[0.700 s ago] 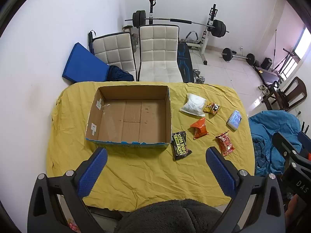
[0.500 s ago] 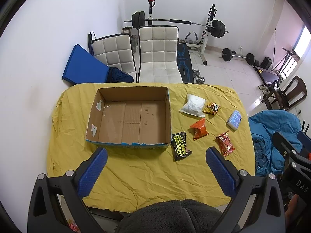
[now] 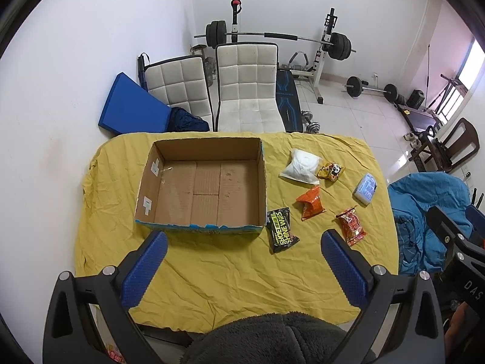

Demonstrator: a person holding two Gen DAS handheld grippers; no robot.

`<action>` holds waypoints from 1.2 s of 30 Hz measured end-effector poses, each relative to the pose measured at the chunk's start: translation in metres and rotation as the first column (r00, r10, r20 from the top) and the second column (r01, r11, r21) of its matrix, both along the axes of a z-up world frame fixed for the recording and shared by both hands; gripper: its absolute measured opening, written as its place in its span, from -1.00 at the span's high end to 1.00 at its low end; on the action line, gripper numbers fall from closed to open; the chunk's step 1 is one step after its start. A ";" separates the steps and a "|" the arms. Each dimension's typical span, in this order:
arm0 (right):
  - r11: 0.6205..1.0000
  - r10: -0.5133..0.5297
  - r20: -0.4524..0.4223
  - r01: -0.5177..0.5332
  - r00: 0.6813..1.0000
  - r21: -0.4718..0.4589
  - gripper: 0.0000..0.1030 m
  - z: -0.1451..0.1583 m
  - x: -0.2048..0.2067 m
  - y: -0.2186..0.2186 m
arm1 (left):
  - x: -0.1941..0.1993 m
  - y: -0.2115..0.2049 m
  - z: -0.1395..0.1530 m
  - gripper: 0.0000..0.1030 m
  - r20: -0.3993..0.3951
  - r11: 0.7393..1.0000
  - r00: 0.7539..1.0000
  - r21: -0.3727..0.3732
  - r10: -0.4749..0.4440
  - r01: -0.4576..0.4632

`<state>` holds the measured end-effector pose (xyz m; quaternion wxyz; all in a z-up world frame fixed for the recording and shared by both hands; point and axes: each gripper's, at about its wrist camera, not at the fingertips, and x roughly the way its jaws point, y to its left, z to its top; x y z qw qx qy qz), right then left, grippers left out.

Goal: Organize soft objects

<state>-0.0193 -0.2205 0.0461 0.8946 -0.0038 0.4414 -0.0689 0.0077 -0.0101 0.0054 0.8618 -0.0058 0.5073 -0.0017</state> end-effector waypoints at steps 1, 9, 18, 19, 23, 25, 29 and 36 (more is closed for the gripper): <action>1.000 0.000 0.002 0.000 1.000 0.001 -1.00 0.000 0.001 0.000 | 0.000 0.000 0.000 -1.00 0.001 1.000 1.000 0.001 0.002 -0.002; 1.000 0.003 0.007 -0.003 1.000 0.003 -1.00 0.003 -0.001 -0.003 | -0.001 -0.002 0.001 -1.00 0.009 1.000 1.000 0.001 0.004 -0.004; 1.000 0.003 0.015 -0.003 1.000 0.002 -1.00 0.008 -0.002 -0.002 | -0.003 -0.002 0.001 -1.00 0.008 1.000 1.000 -0.004 0.006 -0.006; 1.000 0.003 0.016 -0.003 1.000 0.003 -1.00 0.009 -0.001 -0.002 | -0.003 -0.002 0.001 -1.00 0.009 1.000 1.000 -0.004 0.006 -0.006; 1.000 0.001 0.020 -0.001 1.000 0.002 -1.00 0.011 0.000 -0.001 | -0.002 -0.002 0.002 -1.00 0.009 1.000 1.000 -0.002 0.006 -0.006; 1.000 0.001 0.020 -0.001 1.000 0.001 -1.00 0.011 0.000 -0.001 | -0.002 -0.002 0.001 -1.00 0.009 1.000 1.000 -0.005 0.008 -0.007; 1.000 0.005 0.025 -0.005 1.000 0.000 -1.00 0.014 0.000 0.000 | -0.002 -0.003 0.002 -1.00 0.009 1.000 1.000 -0.005 0.006 -0.006; 1.000 0.008 0.029 -0.008 1.000 0.002 -1.00 0.015 0.001 0.001 | -0.003 -0.002 0.005 -1.00 0.010 1.000 1.000 -0.004 0.001 -0.001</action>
